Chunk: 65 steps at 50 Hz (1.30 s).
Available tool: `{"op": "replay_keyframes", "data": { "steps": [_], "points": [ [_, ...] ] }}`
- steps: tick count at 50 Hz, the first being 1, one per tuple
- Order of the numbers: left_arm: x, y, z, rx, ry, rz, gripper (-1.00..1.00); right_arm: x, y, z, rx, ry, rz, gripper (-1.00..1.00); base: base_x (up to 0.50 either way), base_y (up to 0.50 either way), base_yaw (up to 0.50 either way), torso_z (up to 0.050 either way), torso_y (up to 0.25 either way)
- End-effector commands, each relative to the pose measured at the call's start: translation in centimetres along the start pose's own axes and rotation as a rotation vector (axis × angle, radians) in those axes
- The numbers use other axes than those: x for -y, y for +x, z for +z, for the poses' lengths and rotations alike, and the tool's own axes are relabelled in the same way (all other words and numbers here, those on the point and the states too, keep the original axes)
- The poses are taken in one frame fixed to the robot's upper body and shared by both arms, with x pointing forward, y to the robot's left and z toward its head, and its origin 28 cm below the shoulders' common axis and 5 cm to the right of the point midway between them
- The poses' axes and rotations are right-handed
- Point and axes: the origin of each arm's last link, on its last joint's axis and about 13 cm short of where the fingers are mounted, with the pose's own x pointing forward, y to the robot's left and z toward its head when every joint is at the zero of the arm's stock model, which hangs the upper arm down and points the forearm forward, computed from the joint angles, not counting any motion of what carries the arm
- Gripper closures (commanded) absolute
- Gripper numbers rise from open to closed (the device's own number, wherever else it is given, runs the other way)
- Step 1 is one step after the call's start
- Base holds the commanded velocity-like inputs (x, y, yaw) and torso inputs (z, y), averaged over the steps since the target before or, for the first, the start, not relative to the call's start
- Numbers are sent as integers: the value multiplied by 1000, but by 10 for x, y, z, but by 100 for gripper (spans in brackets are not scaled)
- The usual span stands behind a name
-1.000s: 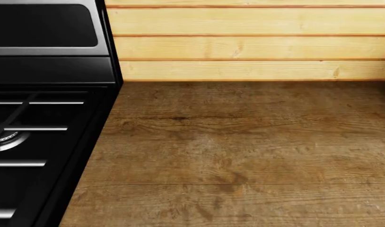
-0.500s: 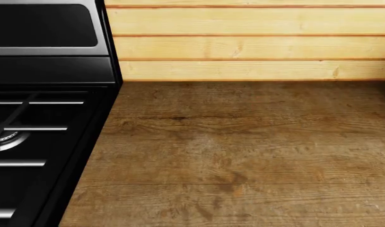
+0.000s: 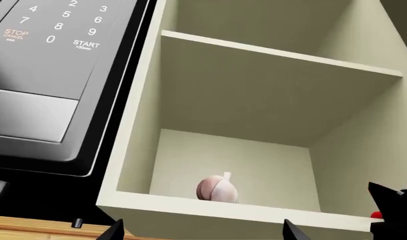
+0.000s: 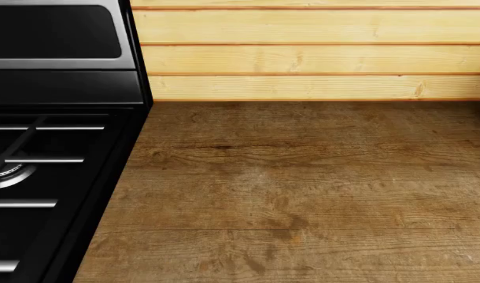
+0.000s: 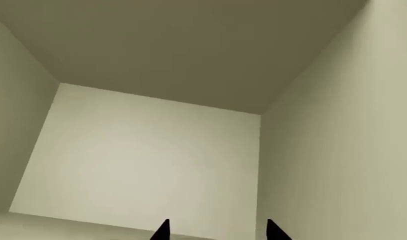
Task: Pick the garlic, chili pepper from the counter and place them in the cabinet. Then close the cabinet.
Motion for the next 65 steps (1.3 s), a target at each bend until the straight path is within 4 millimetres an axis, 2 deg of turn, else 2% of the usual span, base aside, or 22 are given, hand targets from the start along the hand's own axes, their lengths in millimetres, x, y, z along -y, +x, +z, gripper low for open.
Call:
{"op": "replay_keyframes", "data": {
  "steps": [1,5,16,30,48,56,65],
  "points": [
    [0,0,0,-1,-2,-3,-100,-3,18,-78,-453,64,73,-100,14,5,11,0,0],
    [0,0,0,0,-3,-2,-100,1,14,-64,-362,97,47,-100,13,5,11,0,0],
    [-1,-1,0,5,2,8,-100,14,-18,-19,-100,187,34,-100,6,2,5,1,0],
    [-2,-2,-2,3,-3,14,-100,12,-45,-1,7,223,90,-100,0,0,0,0,0],
    [-1,-2,-5,-9,-2,10,-100,13,-55,-1,19,166,73,-100,-472,2,0,0,0],
    [-5,-1,-15,-45,15,21,-100,11,-62,-14,-6,184,118,-100,-500,2,0,0,0],
    [-4,-2,-15,-48,17,15,-100,13,-68,-26,-27,177,128,-100,-264,1,0,0,0]
  ]
}}
